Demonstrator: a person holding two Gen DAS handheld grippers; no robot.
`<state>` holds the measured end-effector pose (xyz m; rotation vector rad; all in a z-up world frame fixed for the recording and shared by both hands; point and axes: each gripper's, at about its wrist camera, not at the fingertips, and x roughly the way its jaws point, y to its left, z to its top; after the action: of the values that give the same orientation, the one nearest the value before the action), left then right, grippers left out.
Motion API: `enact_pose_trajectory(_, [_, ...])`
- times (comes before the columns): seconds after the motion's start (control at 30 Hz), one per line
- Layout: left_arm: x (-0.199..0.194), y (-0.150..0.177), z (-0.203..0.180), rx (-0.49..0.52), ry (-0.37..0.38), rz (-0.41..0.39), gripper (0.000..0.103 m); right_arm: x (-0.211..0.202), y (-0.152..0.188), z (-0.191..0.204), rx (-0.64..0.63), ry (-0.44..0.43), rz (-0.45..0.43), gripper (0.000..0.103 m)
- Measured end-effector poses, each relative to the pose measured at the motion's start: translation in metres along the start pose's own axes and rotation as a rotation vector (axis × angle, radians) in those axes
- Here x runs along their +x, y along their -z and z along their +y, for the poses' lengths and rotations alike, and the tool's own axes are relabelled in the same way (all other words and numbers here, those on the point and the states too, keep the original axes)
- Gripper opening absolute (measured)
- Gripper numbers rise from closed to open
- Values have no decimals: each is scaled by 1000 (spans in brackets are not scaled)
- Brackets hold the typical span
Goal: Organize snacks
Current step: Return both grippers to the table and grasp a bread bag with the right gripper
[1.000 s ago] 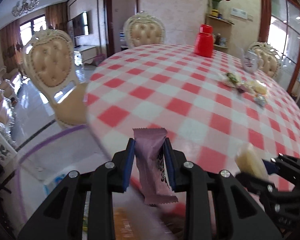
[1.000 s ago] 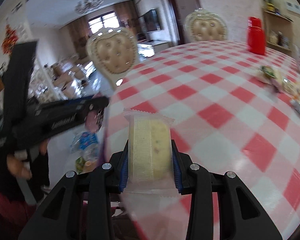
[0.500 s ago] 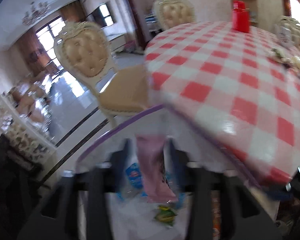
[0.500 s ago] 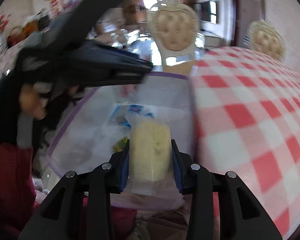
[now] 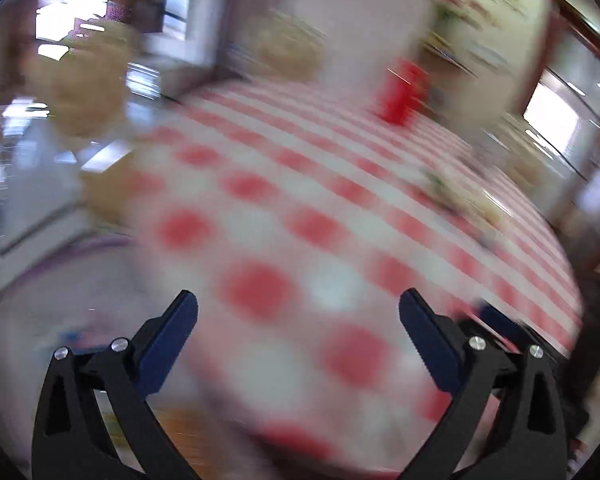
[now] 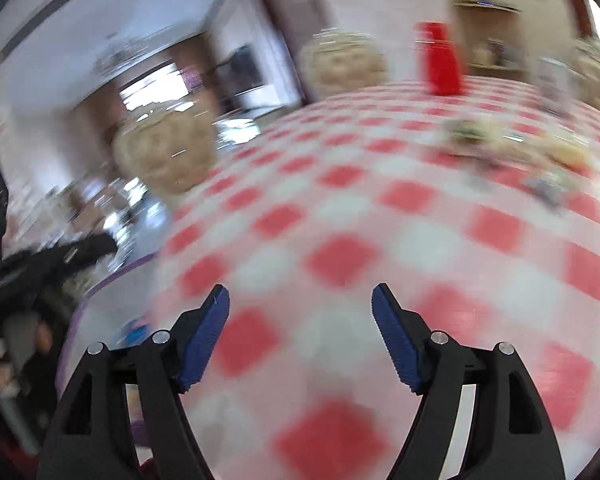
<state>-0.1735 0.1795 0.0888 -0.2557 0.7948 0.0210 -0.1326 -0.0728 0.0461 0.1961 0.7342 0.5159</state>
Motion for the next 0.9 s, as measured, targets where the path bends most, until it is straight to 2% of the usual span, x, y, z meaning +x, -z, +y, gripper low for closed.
enact_pose_trajectory(0.07, [30, -10, -49, 60, 50, 54, 101, -8, -5, -39, 71, 52, 0, 75])
enact_pose_trajectory(0.13, [55, -22, -87, 83, 40, 58, 101, -14, -9, -69, 109, 102, -10, 77])
enact_pose_trajectory(0.3, [133, -58, -156, -4, 30, 60, 101, -29, -23, -145, 200, 202, -21, 81])
enact_pose_trajectory(0.4, [176, -81, -169, -78, 32, 40, 101, -30, -38, -177, 232, 242, -29, 81])
enact_pose_trajectory(0.47, [205, -96, -174, -144, 28, 21, 101, -31, -50, -190, 238, 248, -63, 81])
enact_pose_trajectory(0.57, [235, -116, -165, -245, -20, -47, 101, -25, -70, -210, 249, 242, -143, 81])
enact_pose_trajectory(0.67, [248, -131, -152, -312, -1, -103, 101, -6, -87, -220, 241, 264, -118, 81])
enact_pose_trajectory(0.73, [253, -138, -145, -316, 52, -136, 101, 14, -102, -223, 201, 285, -86, 81])
enact_pose_trajectory(0.83, [265, -155, -133, -329, 107, -134, 101, 40, -127, -223, 184, 277, -73, 81])
enact_pose_trajectory(0.9, [265, -157, -125, -345, 77, -177, 101, 63, -150, -216, 155, 268, -100, 81])
